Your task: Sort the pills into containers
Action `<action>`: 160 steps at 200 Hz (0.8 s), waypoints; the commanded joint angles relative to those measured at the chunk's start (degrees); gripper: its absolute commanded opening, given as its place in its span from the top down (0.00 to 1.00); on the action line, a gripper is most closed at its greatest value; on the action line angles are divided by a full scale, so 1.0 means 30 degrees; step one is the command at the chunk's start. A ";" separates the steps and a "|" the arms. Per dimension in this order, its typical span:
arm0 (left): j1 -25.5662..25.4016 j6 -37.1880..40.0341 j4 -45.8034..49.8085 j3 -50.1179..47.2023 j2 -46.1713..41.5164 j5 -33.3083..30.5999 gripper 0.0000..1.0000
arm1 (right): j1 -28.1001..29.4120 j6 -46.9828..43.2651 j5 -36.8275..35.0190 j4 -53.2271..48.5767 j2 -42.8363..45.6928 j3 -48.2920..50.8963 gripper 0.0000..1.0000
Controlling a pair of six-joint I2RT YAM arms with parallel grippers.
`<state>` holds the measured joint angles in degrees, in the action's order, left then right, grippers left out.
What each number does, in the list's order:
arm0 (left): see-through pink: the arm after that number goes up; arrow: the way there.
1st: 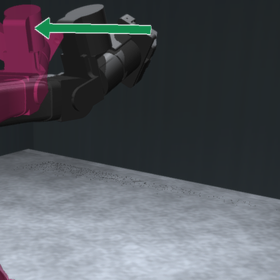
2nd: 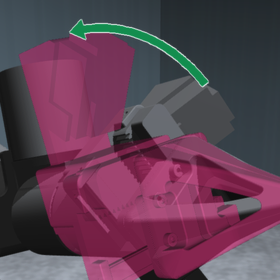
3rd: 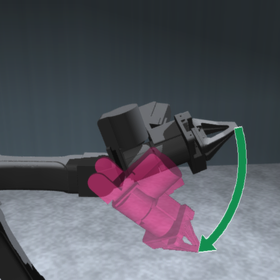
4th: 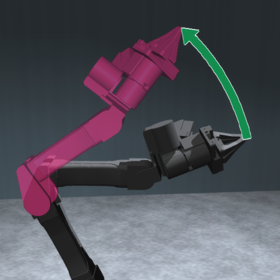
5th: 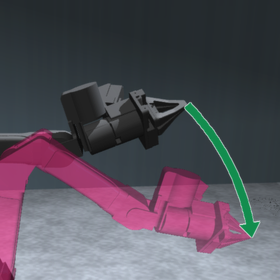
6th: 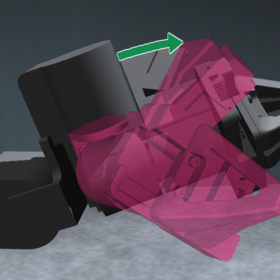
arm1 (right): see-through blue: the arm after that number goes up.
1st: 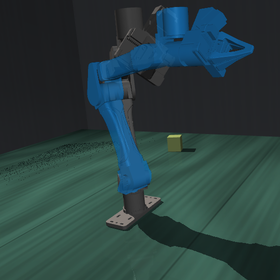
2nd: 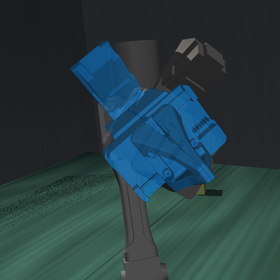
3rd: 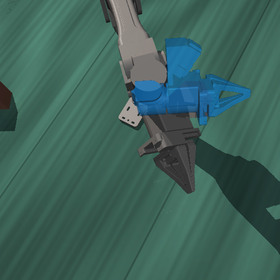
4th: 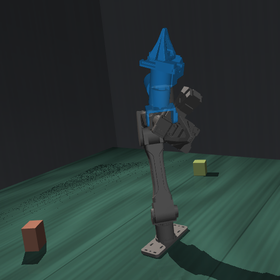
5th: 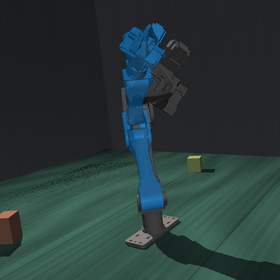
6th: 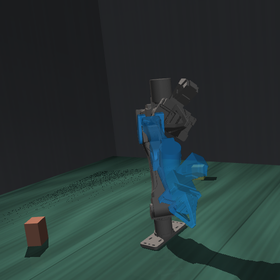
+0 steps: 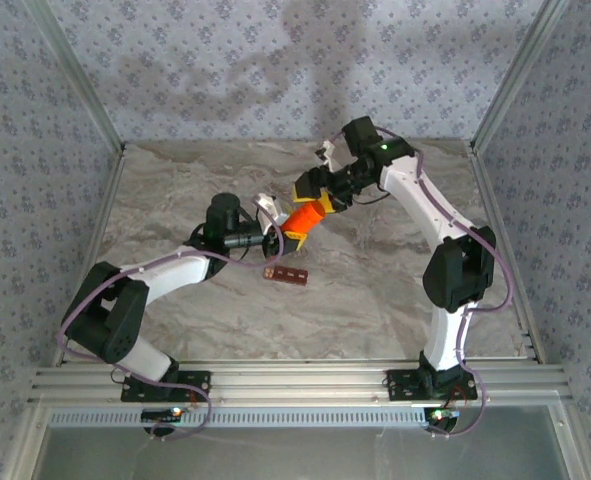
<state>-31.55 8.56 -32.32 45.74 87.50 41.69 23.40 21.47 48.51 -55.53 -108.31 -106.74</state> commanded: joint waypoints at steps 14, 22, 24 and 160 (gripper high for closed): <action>-0.0087 -0.0103 -0.1714 0.0435 -0.0018 0.0763 1.00 | -0.0172 0.1264 0.0282 0.2100 0.1162 0.0128 0.16; -0.0071 -0.0286 -0.1864 0.0371 -0.0045 0.0676 1.00 | -0.0316 0.1470 0.0214 0.2411 0.1304 0.0128 0.15; -0.0062 -0.0329 -0.1938 0.0355 -0.0046 0.0652 1.00 | -0.0369 0.1517 0.0208 0.2487 0.1337 0.0130 0.15; -0.0059 -0.6524 -0.7270 -0.0633 -0.0326 -0.1703 1.00 | -0.3576 0.5027 -0.1833 1.7634 0.9021 1.0503 0.14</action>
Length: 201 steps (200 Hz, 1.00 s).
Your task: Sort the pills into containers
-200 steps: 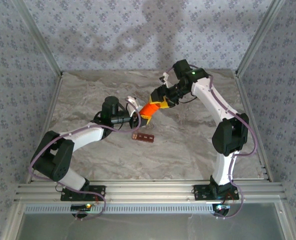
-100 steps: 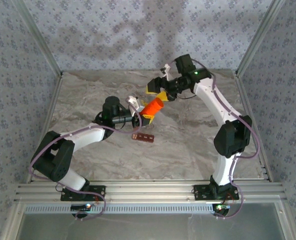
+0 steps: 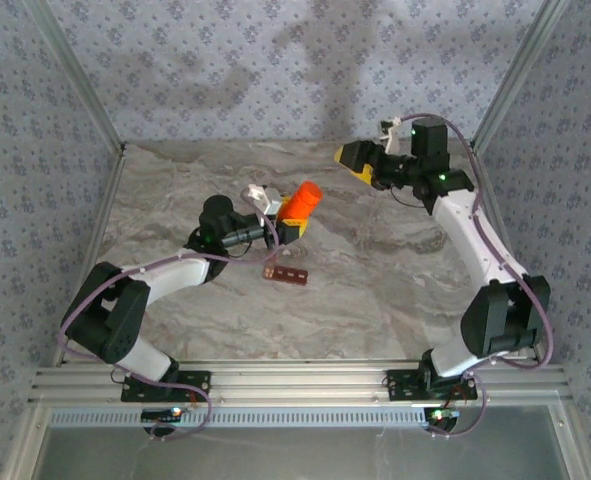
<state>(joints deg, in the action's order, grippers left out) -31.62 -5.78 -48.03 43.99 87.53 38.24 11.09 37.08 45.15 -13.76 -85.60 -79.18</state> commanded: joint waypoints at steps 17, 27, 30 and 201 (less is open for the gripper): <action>-0.0021 -0.2268 -0.2123 0.0092 -0.0346 -0.0698 1.00 | 0.0888 -0.1589 -0.0821 0.4346 0.2026 0.1894 0.14; -0.0034 -0.2553 -0.2230 0.0187 -0.0261 -0.0690 1.00 | 0.1108 -0.2059 -0.0841 0.4300 0.2166 0.1913 0.13; -0.0022 -0.2669 -0.2303 0.0216 -0.0219 -0.0703 1.00 | 0.1206 -0.2185 -0.0814 0.4301 0.2167 0.1887 0.12; -0.0234 -0.3904 -0.3165 0.1031 0.0664 -0.0554 1.00 | 0.3830 -0.4848 -0.1162 0.1041 0.0066 -0.0344 0.15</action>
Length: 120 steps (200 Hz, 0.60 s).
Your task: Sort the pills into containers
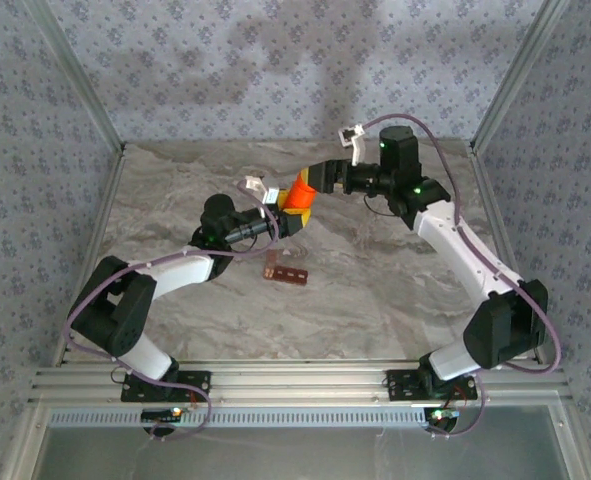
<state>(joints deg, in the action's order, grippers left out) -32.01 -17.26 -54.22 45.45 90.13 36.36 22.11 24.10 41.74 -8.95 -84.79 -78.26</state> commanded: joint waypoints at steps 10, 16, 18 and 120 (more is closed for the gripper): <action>-0.0104 -0.0043 -0.1037 0.0545 -0.0223 0.0071 1.00 | 0.0198 -0.0475 0.0110 -0.0590 -0.0249 -0.0654 0.16; -0.0087 -0.0020 -0.1030 0.0546 -0.0224 0.0092 1.00 | 0.0191 -0.0456 0.0240 -0.0590 -0.0278 -0.0669 0.17; -0.0091 0.0002 -0.1030 0.0536 -0.0242 0.0096 1.00 | 0.0212 -0.0425 0.0268 -0.0591 -0.0294 -0.0664 0.17; -0.0084 0.0237 -0.0855 0.0462 -0.0352 0.0093 1.00 | 0.0409 -0.0502 0.0767 -0.0856 -0.0707 -0.0777 0.50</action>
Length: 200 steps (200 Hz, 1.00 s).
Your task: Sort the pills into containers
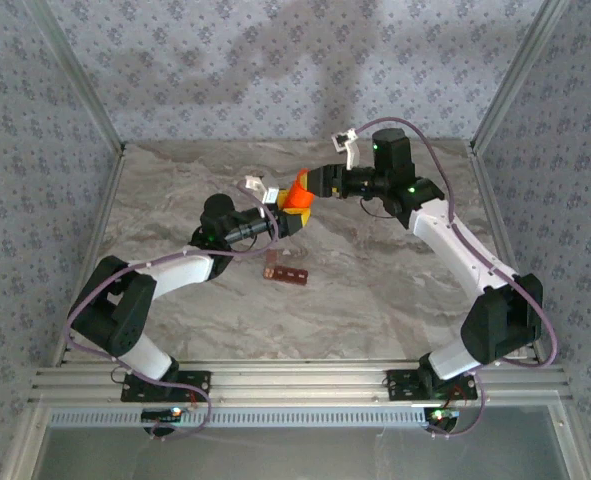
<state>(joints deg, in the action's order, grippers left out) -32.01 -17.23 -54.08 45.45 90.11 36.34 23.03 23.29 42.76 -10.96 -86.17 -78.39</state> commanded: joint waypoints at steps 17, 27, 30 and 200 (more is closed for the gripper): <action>-0.0079 0.0276 -0.0871 0.0427 -0.0378 0.0104 1.00 | 0.0117 -0.0310 0.0526 -0.0321 -0.0311 -0.0886 0.58; -0.0107 0.0322 -0.0846 0.0425 -0.0377 0.0149 1.00 | 0.0114 -0.0388 0.0540 -0.0410 -0.0368 -0.0990 0.62; -0.0067 0.0339 -0.0836 0.0434 -0.0407 0.0165 1.00 | 0.0117 -0.0418 0.0555 -0.0458 -0.0383 -0.1064 0.63; -0.0043 0.0880 -0.0941 0.0287 -0.0938 0.0061 1.00 | 0.1383 -0.0559 -0.2810 -0.2983 -0.0450 -0.0074 0.68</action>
<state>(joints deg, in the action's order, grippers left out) -31.88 -15.11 -51.00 45.32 90.00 36.75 24.56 14.35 37.98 -20.80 -87.66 -82.72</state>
